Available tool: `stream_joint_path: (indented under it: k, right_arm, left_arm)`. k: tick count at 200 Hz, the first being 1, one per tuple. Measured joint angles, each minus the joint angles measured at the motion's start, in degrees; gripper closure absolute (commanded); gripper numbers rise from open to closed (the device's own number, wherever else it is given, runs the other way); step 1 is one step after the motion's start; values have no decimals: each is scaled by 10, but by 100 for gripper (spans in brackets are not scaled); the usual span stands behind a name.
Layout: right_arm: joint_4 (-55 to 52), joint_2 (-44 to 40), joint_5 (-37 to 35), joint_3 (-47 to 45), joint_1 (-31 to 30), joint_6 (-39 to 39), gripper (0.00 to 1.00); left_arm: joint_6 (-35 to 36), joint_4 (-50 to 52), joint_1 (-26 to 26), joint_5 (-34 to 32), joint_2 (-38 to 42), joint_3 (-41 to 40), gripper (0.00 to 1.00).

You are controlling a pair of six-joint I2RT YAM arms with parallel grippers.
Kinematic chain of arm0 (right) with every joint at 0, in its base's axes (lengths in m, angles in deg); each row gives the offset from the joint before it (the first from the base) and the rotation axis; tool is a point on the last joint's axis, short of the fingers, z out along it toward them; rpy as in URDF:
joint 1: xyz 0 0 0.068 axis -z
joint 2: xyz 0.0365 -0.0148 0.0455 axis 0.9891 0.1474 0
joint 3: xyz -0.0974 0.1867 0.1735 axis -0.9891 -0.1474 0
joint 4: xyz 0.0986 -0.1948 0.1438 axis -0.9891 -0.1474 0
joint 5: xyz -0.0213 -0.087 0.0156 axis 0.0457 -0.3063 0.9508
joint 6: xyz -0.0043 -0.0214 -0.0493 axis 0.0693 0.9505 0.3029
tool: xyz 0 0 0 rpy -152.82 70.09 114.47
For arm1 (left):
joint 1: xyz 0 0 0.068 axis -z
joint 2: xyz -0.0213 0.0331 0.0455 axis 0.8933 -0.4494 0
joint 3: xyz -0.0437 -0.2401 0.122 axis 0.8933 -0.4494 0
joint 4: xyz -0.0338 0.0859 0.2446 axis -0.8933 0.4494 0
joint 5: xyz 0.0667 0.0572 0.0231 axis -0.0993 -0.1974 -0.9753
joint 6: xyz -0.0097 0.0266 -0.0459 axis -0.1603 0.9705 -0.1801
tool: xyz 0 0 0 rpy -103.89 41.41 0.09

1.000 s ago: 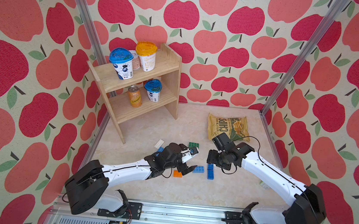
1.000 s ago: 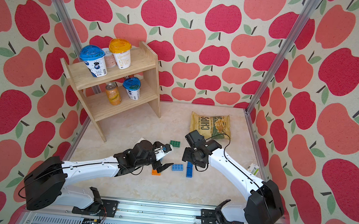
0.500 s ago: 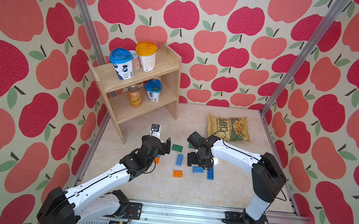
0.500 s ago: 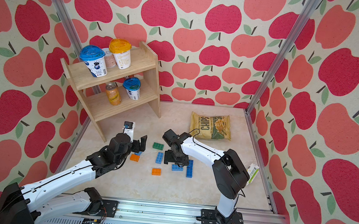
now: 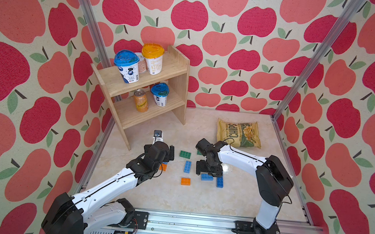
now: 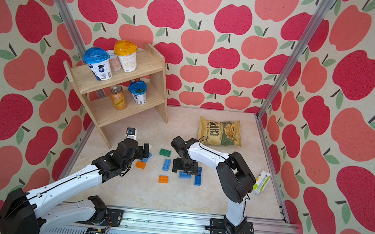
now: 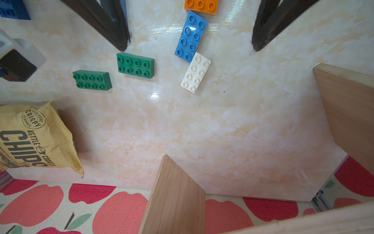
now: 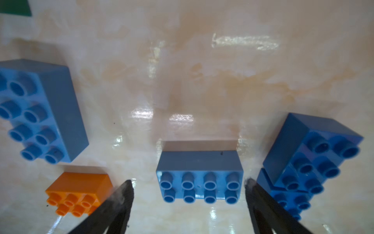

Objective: Assemble a rectangle with lego
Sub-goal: Pick up the lego brick from the center of the board.

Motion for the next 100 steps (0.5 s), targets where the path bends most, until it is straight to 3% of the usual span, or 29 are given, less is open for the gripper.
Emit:
stream_joint_path:
  k: [73,100]
  right_arm:
    - [7,20,4,0,5,0,19]
    - [6,20,5,0,5,0,18]
  left_arm:
    - [0,6,-11,3,7,0,3]
    - [-3,7,-14,5,8,0,3]
